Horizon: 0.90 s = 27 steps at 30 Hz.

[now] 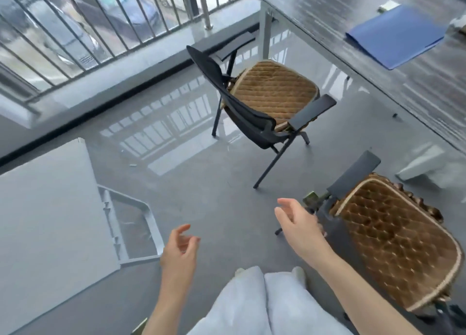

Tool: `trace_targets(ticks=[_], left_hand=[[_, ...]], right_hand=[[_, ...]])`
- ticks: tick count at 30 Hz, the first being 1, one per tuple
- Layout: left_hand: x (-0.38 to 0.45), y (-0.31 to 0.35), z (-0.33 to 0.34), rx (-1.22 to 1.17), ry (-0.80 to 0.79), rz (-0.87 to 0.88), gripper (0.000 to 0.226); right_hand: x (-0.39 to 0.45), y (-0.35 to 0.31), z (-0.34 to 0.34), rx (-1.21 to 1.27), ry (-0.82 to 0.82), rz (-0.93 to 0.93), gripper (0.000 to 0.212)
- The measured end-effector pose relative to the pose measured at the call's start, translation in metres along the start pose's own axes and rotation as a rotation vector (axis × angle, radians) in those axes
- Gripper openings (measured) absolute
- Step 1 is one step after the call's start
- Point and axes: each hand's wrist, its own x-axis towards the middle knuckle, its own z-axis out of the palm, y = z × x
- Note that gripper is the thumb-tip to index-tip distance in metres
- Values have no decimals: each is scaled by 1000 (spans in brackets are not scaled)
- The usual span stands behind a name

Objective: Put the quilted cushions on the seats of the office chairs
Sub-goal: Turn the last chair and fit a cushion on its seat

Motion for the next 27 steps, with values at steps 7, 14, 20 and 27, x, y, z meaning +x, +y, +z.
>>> trace_targets(ticks=[7, 14, 20, 27], left_hand=[[62, 33, -21, -17, 28, 10, 13], [156, 123, 9, 25, -23, 125, 16], [234, 216, 57, 87, -48, 197, 19], [301, 296, 116, 171, -179, 344, 18]], right_hand=[[59, -61, 11, -4, -30, -78, 37], [153, -110, -27, 34, 36, -91, 36], [245, -147, -85, 62, 74, -44, 37], [325, -159, -125, 92, 117, 86, 36]])
